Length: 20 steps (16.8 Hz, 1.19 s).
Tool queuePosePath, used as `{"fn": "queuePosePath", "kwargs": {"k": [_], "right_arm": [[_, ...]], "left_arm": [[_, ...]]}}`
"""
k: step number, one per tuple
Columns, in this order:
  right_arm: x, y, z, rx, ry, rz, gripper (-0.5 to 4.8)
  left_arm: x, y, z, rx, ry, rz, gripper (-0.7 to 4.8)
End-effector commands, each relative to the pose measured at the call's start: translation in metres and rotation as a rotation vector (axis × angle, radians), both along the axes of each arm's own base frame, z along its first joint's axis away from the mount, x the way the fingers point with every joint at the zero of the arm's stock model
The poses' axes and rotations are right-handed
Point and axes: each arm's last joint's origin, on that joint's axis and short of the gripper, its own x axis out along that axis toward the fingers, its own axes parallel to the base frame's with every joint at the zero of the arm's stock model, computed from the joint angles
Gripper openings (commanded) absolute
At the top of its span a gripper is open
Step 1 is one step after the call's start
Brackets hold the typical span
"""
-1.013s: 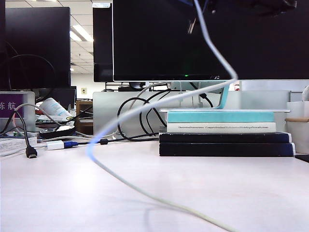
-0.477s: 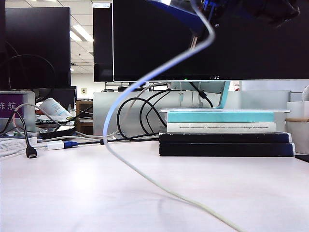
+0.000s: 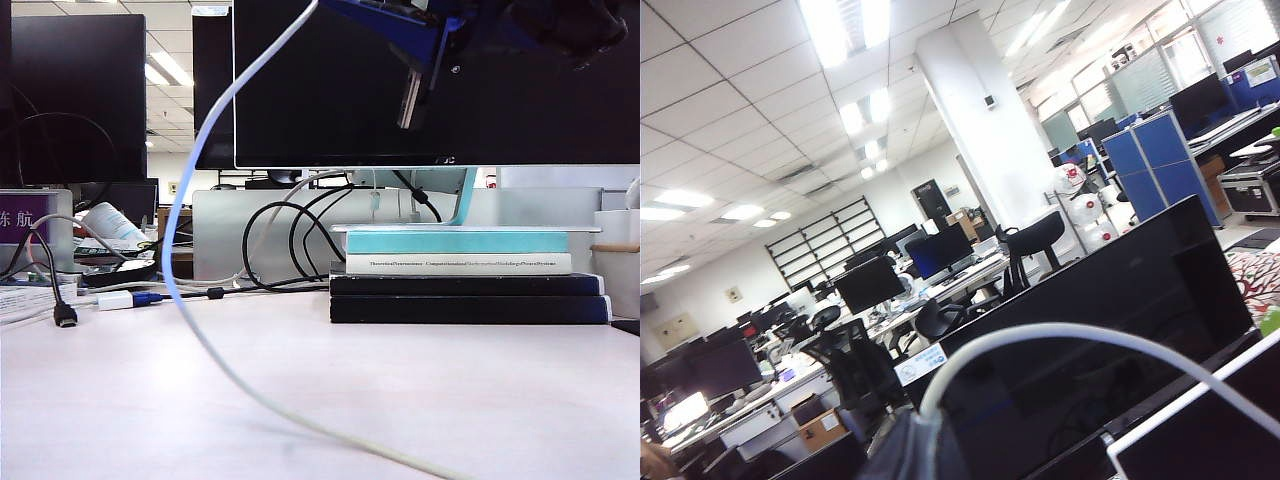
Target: Unfold the white charging cable into a straight cable.
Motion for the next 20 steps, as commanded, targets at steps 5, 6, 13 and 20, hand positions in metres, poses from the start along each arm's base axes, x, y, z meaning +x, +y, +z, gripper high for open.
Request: {"fn": "queuePosePath", "kwargs": {"k": [5, 6, 13, 20], "right_arm": [[0.025, -0.049, 0.013, 0.018, -0.114, -0.339, 0.07], [0.031, -0.087, 0.044, 0.045, -0.212, -0.484, 0.06], [-0.002, -0.118, 0.068, -0.071, -0.268, -0.626, 0.07], [-0.026, -0.121, 0.041, -0.467, -0.206, -0.766, 0.14]], "left_arm": [[-0.011, 0.011, -0.016, 0.085, 0.176, 0.230, -0.06], [-0.009, 0.013, -0.039, 0.151, 0.335, 0.288, -0.06], [0.019, 0.067, -0.106, -0.052, 0.654, 0.196, -0.06], [0.058, 0.080, -0.197, -0.130, 0.957, 0.096, -0.06]]}}
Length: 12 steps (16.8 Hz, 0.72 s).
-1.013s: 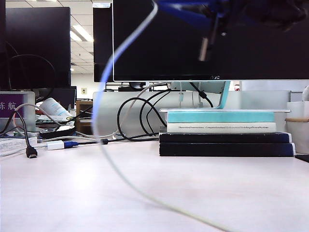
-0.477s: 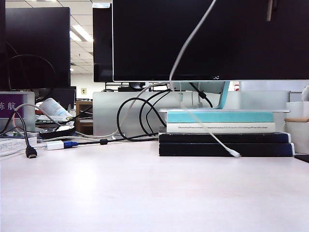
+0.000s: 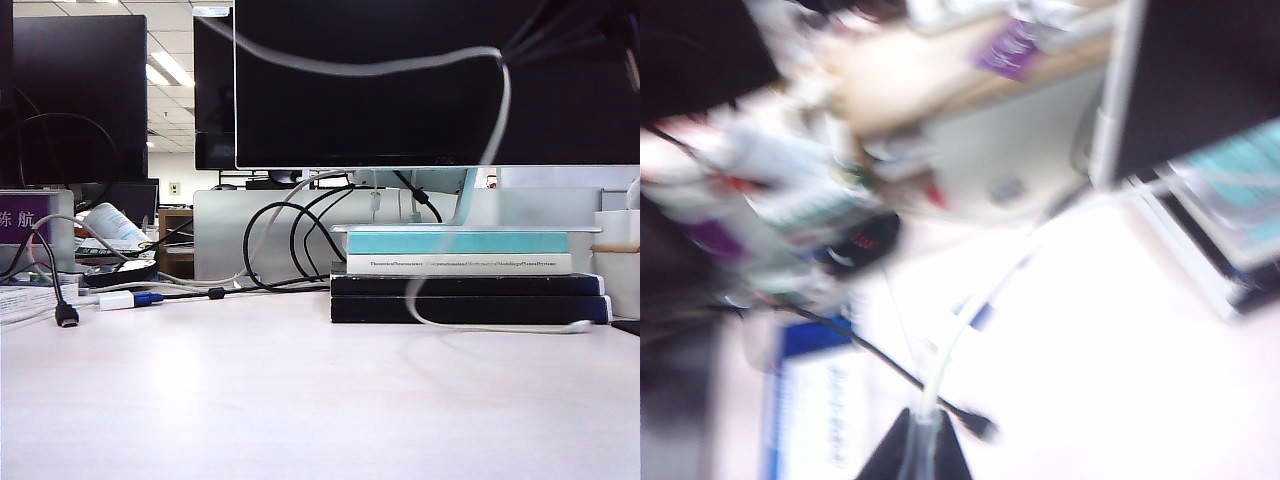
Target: Unfold the white charging cable into a straight cable.
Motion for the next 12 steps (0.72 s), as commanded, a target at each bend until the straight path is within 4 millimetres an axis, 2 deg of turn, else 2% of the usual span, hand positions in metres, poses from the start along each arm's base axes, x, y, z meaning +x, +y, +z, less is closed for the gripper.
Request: {"fn": "queuePosePath", "kwargs": {"k": [1, 3, 5, 8, 12], "right_arm": [[-0.004, -0.001, -0.002, -0.092, 0.010, -0.047, 0.14], [-0.007, 0.001, -0.005, -0.143, 0.035, -0.067, 0.17], [-0.009, 0.007, -0.007, -0.174, 0.051, -0.050, 0.22], [-0.015, 0.028, -0.010, -0.211, 0.074, 0.018, 0.22], [-0.020, 0.055, -0.015, -0.284, 0.077, 0.078, 0.22]], "left_arm": [[0.012, 0.002, -0.032, -0.048, 0.088, 0.023, -0.06], [0.017, 0.003, -0.058, -0.083, 0.155, 0.047, -0.06], [0.016, 0.002, -0.076, -0.135, 0.172, 0.049, -0.06], [0.010, -0.002, -0.092, -0.214, 0.161, 0.050, -0.06], [0.002, -0.002, -0.112, -0.202, 0.204, 0.094, -0.06]]}}
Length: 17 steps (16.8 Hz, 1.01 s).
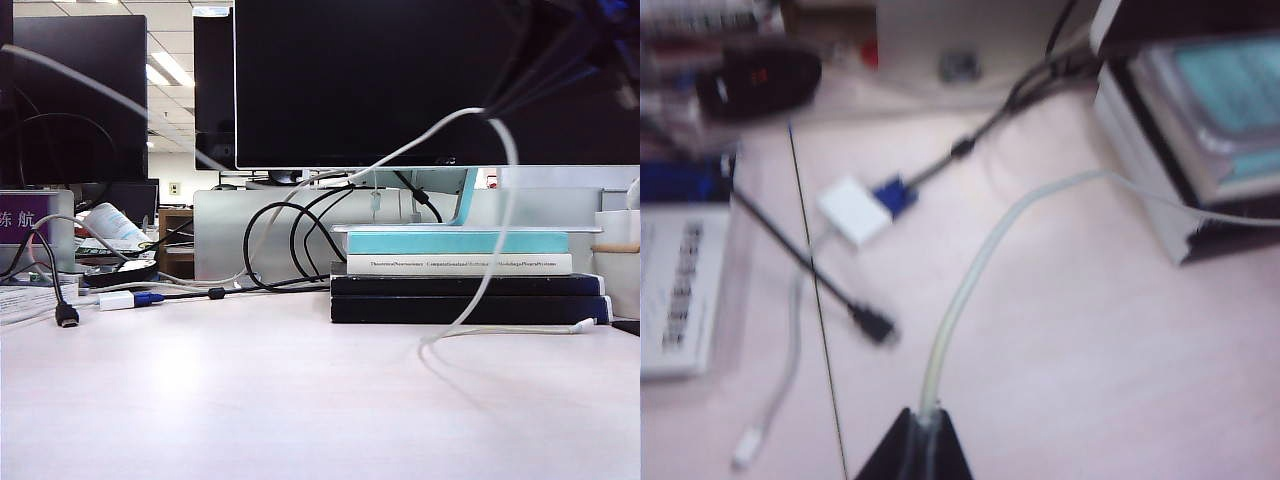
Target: Unfold the white charging cable into a straight cable.
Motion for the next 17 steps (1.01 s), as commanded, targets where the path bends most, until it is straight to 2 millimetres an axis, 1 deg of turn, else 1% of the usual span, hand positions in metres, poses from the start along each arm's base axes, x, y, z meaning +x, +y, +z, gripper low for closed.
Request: {"fn": "queuePosePath", "kwargs": {"k": [1, 6, 7, 8, 9, 10, 12, 14, 17], "right_arm": [[-0.001, 0.017, -0.002, -0.031, -0.009, 0.049, 0.22], [0.003, 0.044, -0.017, -0.046, 0.037, 0.145, 0.23], [0.023, 0.059, -0.025, 0.035, -0.013, 0.189, 3.87], [0.027, 0.053, -0.014, -0.042, -0.056, 0.096, 3.88], [0.028, 0.051, -0.011, -0.115, -0.066, 0.046, 3.93], [0.029, 0.028, -0.017, -0.617, -0.135, -0.219, 4.33], [0.032, 0.023, -0.017, -0.640, -0.137, -0.251, 4.33], [0.037, 0.015, -0.021, -0.643, -0.112, -0.277, 4.33], [0.048, 0.000, -0.037, -0.652, 0.003, -0.283, 4.33]], "left_arm": [[-0.002, 0.001, -0.013, 0.018, 0.031, 0.042, -0.06], [-0.001, 0.001, -0.034, 0.014, 0.069, 0.042, -0.06], [-0.001, 0.002, -0.066, 0.041, 0.136, 0.072, 0.27], [0.000, 0.002, -0.060, 0.046, 0.074, 0.074, 0.25], [0.000, 0.002, -0.056, 0.046, 0.035, 0.076, 0.22], [-0.054, -0.011, 0.001, -0.142, -0.321, -0.114, 2.57], [-0.061, -0.011, 0.006, -0.165, -0.347, -0.103, 2.57], [-0.064, -0.012, 0.007, -0.181, -0.348, -0.102, 2.57], [-0.065, -0.013, 0.008, -0.242, -0.327, -0.139, 2.56]]}}
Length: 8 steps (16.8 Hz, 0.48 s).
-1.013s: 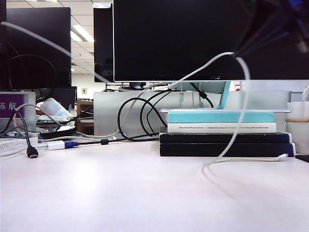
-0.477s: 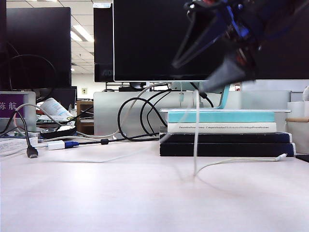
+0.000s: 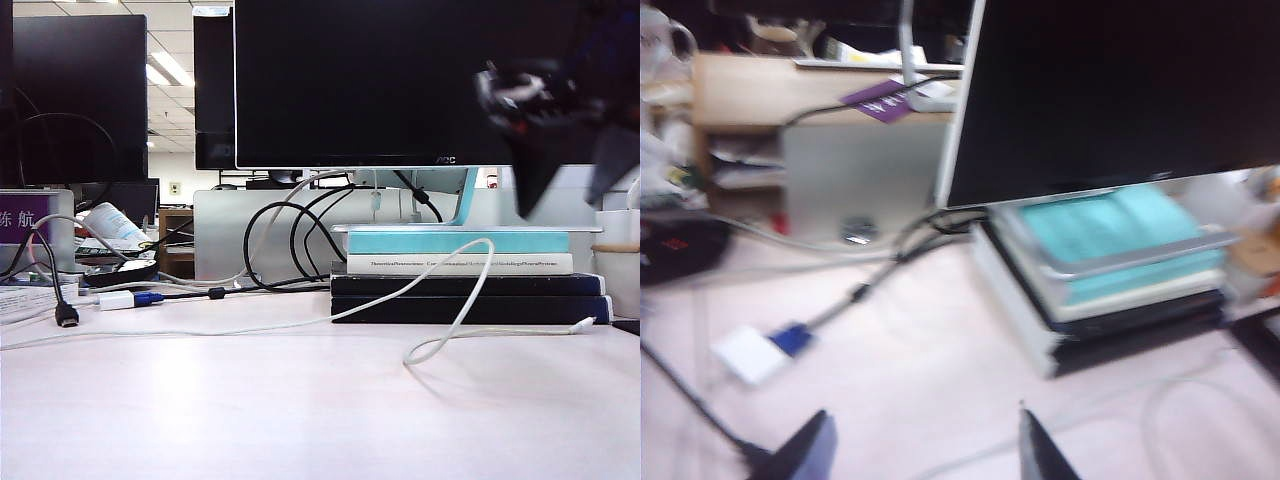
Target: Unfold the white charging cable into a straight cable.
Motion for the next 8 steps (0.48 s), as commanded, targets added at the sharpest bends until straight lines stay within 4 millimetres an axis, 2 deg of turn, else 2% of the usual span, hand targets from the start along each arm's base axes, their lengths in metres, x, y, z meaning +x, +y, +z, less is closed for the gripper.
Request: {"fn": "queuePosePath", "kwargs": {"k": [1, 6, 8], "right_arm": [[0.009, -0.012, -0.015, -0.006, 0.096, -0.037, 4.33], [0.025, -0.041, -0.043, -0.064, 0.214, -0.165, 4.35], [0.028, -0.055, -0.044, -0.068, 0.213, -0.217, 4.42]], "left_arm": [[-0.002, -0.002, 0.003, -0.042, 0.001, -0.048, 2.55], [-0.002, -0.013, 0.003, -0.050, 0.004, -0.130, 2.42], [-0.002, -0.017, 0.003, -0.043, 0.000, -0.149, 2.42]]}}
